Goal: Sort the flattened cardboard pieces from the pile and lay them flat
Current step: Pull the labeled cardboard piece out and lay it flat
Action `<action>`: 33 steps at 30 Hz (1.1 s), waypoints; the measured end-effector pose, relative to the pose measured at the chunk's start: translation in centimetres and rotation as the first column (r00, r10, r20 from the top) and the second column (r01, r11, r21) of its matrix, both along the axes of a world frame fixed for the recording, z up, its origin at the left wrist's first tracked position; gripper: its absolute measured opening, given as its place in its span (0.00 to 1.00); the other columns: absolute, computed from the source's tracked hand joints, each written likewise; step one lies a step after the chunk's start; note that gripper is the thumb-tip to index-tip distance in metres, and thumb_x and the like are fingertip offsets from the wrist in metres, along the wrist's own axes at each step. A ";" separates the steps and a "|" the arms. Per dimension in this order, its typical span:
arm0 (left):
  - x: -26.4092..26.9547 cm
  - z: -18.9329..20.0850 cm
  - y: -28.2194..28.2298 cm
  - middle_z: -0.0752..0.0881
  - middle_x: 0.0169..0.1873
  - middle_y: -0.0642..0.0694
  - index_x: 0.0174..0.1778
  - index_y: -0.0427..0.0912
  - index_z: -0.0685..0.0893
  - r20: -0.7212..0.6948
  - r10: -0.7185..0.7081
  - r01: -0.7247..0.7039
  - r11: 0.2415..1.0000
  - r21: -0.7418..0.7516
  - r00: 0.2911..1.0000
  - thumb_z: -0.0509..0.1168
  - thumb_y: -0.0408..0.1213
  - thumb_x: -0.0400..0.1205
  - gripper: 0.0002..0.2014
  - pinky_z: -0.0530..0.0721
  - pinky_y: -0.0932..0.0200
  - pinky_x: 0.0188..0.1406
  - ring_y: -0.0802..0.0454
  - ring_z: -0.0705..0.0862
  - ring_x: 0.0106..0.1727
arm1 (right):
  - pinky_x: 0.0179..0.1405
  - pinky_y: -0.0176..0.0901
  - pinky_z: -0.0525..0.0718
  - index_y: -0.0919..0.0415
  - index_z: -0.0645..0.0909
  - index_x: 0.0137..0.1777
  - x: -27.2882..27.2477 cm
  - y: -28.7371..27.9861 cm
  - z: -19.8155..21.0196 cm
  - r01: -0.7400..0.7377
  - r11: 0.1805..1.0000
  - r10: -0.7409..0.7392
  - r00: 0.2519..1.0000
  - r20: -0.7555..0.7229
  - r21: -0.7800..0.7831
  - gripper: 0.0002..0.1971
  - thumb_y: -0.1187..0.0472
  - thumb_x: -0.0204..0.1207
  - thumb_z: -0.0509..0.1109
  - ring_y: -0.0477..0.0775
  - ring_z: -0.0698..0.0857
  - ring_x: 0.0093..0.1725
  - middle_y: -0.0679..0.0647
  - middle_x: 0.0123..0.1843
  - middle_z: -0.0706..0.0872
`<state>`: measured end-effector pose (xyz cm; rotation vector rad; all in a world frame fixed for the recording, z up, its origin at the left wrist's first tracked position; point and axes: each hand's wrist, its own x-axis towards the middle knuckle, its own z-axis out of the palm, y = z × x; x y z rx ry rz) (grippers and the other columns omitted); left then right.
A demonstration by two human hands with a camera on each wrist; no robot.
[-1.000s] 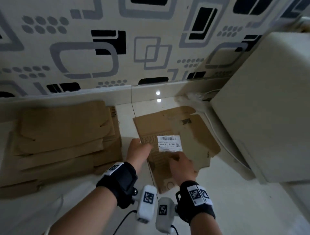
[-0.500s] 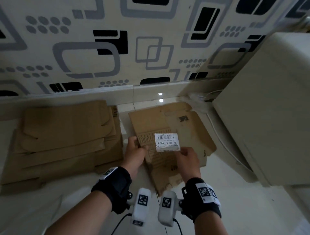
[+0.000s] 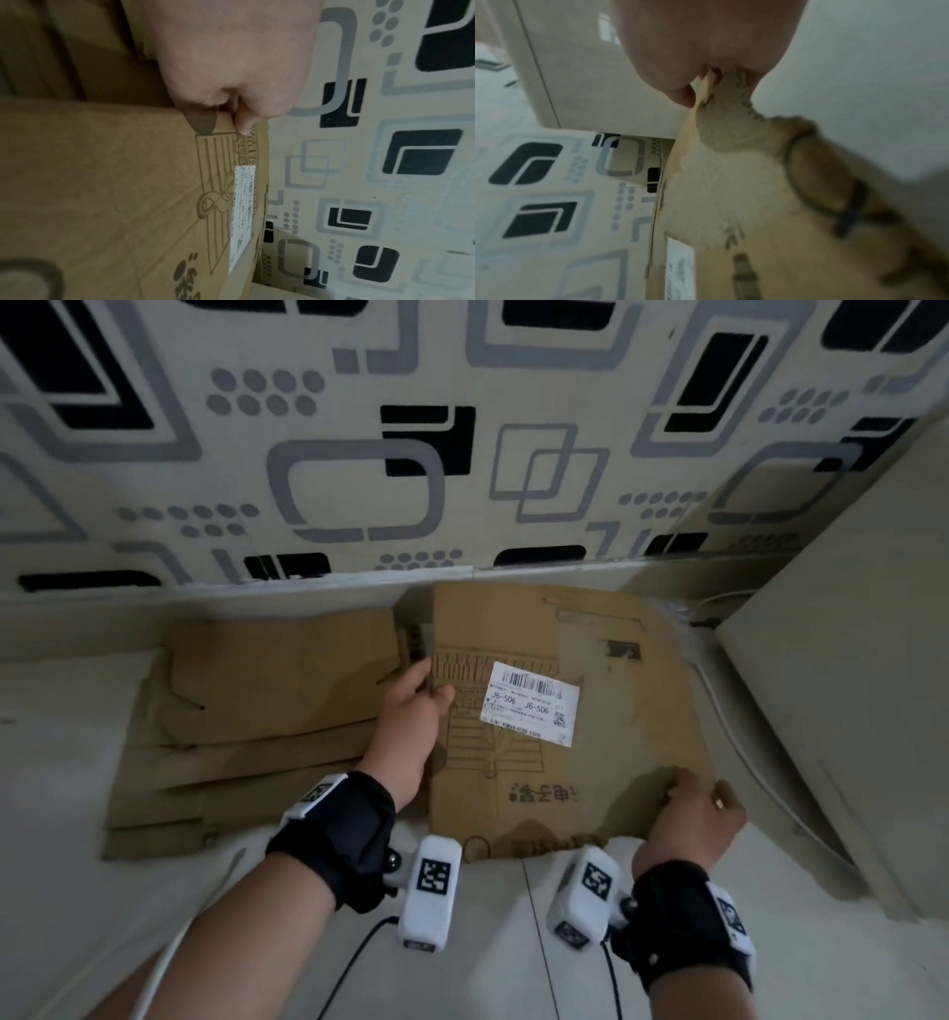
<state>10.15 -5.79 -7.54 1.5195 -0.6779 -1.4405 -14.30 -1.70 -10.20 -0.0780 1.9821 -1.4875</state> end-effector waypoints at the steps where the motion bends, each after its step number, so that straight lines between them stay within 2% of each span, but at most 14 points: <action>1: 0.6 0.3 -0.1 0.93 0.60 0.48 0.77 0.45 0.82 0.021 -0.007 0.007 1.000 -0.023 1.000 0.59 0.28 0.91 0.20 0.87 0.60 0.53 0.57 0.92 0.56 | 0.53 0.49 0.82 0.52 0.71 0.81 0.4 -0.4 0.2 0.022 0.999 -0.022 1.000 0.005 -0.035 0.29 0.60 0.78 0.67 0.55 0.84 0.49 0.62 0.70 0.84; 3: 2.1 0.9 0.0 0.94 0.58 0.50 0.74 0.44 0.84 0.072 0.004 0.001 0.997 -0.074 0.997 0.58 0.26 0.91 0.19 0.88 0.65 0.49 0.61 0.92 0.53 | 0.42 0.46 0.80 0.53 0.79 0.75 1.1 -1.1 0.6 0.025 0.997 -0.024 1.000 0.018 -0.079 0.27 0.58 0.74 0.69 0.54 0.81 0.40 0.62 0.58 0.87; 5: 4.0 1.4 0.2 0.95 0.53 0.52 0.67 0.47 0.88 0.105 0.040 -0.029 0.995 -0.100 0.994 0.56 0.25 0.91 0.19 0.88 0.69 0.41 0.63 0.93 0.48 | 0.37 0.48 0.80 0.65 0.86 0.64 1.8 -1.4 0.8 -0.028 0.994 0.032 0.999 0.039 -0.107 0.23 0.55 0.70 0.72 0.57 0.81 0.39 0.63 0.48 0.86; 7: 6.5 1.6 0.6 0.95 0.47 0.54 0.59 0.52 0.90 0.138 0.079 -0.065 0.993 -0.103 0.987 0.55 0.26 0.91 0.21 0.87 0.69 0.35 0.63 0.93 0.43 | 0.43 0.51 0.86 0.64 0.87 0.46 2.8 -1.4 0.8 -0.090 0.991 0.097 0.993 0.065 -0.098 0.14 0.52 0.72 0.77 0.58 0.84 0.44 0.59 0.45 0.87; 9: 9.2 1.5 1.2 0.96 0.44 0.56 0.56 0.55 0.90 0.171 0.113 -0.099 0.991 -0.089 0.979 0.55 0.26 0.91 0.22 0.87 0.69 0.34 0.62 0.94 0.43 | 0.56 0.56 0.87 0.55 0.84 0.41 4.4 -1.2 0.9 -0.174 0.981 0.182 0.979 0.097 -0.083 0.10 0.49 0.74 0.78 0.58 0.86 0.52 0.54 0.49 0.88; 14: 15.6 1.1 3.5 0.95 0.45 0.53 0.51 0.56 0.91 0.228 0.217 -0.211 0.976 -0.051 0.949 0.57 0.24 0.90 0.23 0.87 0.68 0.34 0.66 0.93 0.36 | 0.59 0.56 0.88 0.54 0.87 0.64 9.5 -1.3 1.7 -0.472 0.876 0.483 0.865 0.139 -0.101 0.16 0.52 0.78 0.77 0.52 0.87 0.57 0.51 0.59 0.89; 16: 17.4 1.0 4.5 0.96 0.44 0.51 0.55 0.54 0.91 0.254 0.249 -0.246 0.968 -0.043 0.935 0.58 0.25 0.89 0.21 0.88 0.59 0.42 0.61 0.94 0.39 | 0.59 0.56 0.88 0.51 0.87 0.66 11.6 -1.5 1.9 -0.559 0.822 0.570 0.810 0.141 -0.111 0.16 0.59 0.79 0.76 0.54 0.88 0.56 0.50 0.55 0.90; 20: 20.2 1.2 6.1 0.96 0.38 0.52 0.52 0.52 0.91 0.300 0.338 -0.339 0.939 -0.051 0.892 0.59 0.24 0.87 0.20 0.88 0.61 0.33 0.53 0.95 0.41 | 0.62 0.58 0.87 0.51 0.85 0.70 15.5 -1.6 1.7 -0.641 0.754 0.657 0.739 0.149 -0.143 0.23 0.72 0.78 0.69 0.58 0.89 0.57 0.56 0.58 0.92; 23: 21.7 1.2 7.0 0.96 0.37 0.52 0.46 0.53 0.92 0.397 0.349 -0.345 0.935 -0.085 0.849 0.61 0.24 0.85 0.20 0.91 0.54 0.42 0.47 0.94 0.44 | 0.61 0.54 0.88 0.52 0.82 0.73 17.6 -1.6 1.4 -0.703 0.696 0.718 0.689 0.101 -0.146 0.25 0.74 0.79 0.67 0.56 0.90 0.58 0.52 0.56 0.93; 25: 22.3 0.9 7.4 0.95 0.38 0.48 0.41 0.55 0.92 0.472 0.316 -0.301 0.947 -0.110 0.823 0.62 0.25 0.84 0.20 0.90 0.52 0.45 0.54 0.94 0.41 | 0.59 0.50 0.89 0.51 0.82 0.74 18.4 -1.6 1.1 -0.738 0.661 0.748 0.661 0.049 -0.138 0.25 0.72 0.81 0.67 0.50 0.90 0.55 0.49 0.55 0.93; 27: 22.9 0.4 7.7 0.88 0.41 0.51 0.40 0.58 0.89 0.538 0.282 -0.260 0.958 -0.118 0.794 0.64 0.26 0.85 0.20 0.86 0.61 0.41 0.68 0.89 0.35 | 0.59 0.49 0.89 0.49 0.81 0.75 19.0 -1.6 0.6 -0.769 0.629 0.774 0.633 -0.003 -0.116 0.24 0.70 0.82 0.67 0.47 0.89 0.55 0.49 0.58 0.91; 29: 23.6 -0.6 7.5 0.82 0.52 0.50 0.51 0.57 0.90 0.584 0.233 -0.227 0.970 -0.085 0.778 0.67 0.34 0.84 0.12 0.86 0.63 0.50 0.65 0.89 0.46 | 0.58 0.46 0.86 0.50 0.79 0.79 19.2 -1.6 0.0 -0.796 0.599 0.797 0.603 -0.030 -0.082 0.25 0.69 0.84 0.66 0.52 0.87 0.60 0.54 0.65 0.88; 31: 24.6 -1.8 7.2 0.77 0.66 0.42 0.76 0.50 0.83 0.661 0.130 -0.188 0.982 0.017 0.739 0.69 0.41 0.85 0.21 0.81 0.52 0.71 0.49 0.83 0.63 | 0.62 0.45 0.84 0.52 0.77 0.82 19.4 -1.5 -0.5 -0.817 0.575 0.816 0.576 -0.039 -0.041 0.26 0.68 0.84 0.66 0.56 0.85 0.67 0.56 0.72 0.85; 33: 25.2 -2.8 6.9 0.72 0.71 0.38 0.83 0.46 0.75 0.714 0.048 -0.174 0.979 0.104 0.699 0.67 0.41 0.88 0.26 0.72 0.46 0.80 0.42 0.77 0.70 | 0.71 0.49 0.82 0.54 0.75 0.83 19.5 -1.5 -1.0 -0.826 0.564 0.824 0.564 -0.056 -0.010 0.27 0.68 0.84 0.66 0.56 0.82 0.73 0.55 0.78 0.82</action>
